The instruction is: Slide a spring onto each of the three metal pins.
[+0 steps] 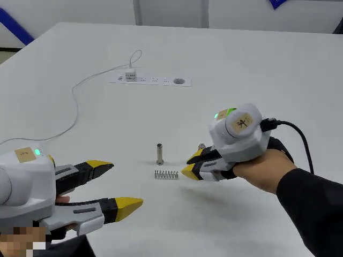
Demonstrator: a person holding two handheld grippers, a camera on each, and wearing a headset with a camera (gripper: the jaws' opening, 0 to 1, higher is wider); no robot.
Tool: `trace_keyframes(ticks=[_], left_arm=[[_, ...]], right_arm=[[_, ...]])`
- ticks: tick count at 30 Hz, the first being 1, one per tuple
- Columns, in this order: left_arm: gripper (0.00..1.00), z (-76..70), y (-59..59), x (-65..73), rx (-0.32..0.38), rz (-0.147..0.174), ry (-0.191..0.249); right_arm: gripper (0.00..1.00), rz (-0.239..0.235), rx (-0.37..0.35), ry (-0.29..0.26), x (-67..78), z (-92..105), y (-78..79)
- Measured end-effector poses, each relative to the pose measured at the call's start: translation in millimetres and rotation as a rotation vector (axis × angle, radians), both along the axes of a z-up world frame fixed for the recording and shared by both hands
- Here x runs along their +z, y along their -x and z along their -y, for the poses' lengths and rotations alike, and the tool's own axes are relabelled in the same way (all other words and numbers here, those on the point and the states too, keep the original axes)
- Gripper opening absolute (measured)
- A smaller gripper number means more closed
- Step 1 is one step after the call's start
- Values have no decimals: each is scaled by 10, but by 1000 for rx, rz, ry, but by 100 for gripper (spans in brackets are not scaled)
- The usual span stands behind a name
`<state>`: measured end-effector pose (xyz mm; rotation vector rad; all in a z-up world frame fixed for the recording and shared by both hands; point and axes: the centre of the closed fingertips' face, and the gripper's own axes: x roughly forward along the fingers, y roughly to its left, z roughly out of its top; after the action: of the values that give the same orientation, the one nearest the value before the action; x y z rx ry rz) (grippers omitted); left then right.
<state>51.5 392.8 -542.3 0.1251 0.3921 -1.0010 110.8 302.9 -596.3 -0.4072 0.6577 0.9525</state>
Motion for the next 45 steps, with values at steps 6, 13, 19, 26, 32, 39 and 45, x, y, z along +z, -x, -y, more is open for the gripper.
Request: trace_keyframes(ticks=[6,13,19,26,32,39,45], left_arm=[[60,-1,-1,1,1,0,0],[60,-8,-5,1,6,0,0],[60,-15,-9,0,10,0,-1],[59,-20,-9,-2,13,0,-3],[59,-13,-5,-7,10,-1,-6],[59,-21,-11,0,13,-1,-4],[59,-25,-13,5,15,0,-2]], right_arm=[[16,17,102,66,-60,-203,-11],[16,31,193,138,-146,-357,-49],[16,31,249,186,-228,-472,-91],[15,16,293,245,-357,-528,-103],[15,-4,303,261,-407,-540,-129],[12,-28,313,271,-466,-552,-107],[12,-40,298,258,-461,-510,-79]])
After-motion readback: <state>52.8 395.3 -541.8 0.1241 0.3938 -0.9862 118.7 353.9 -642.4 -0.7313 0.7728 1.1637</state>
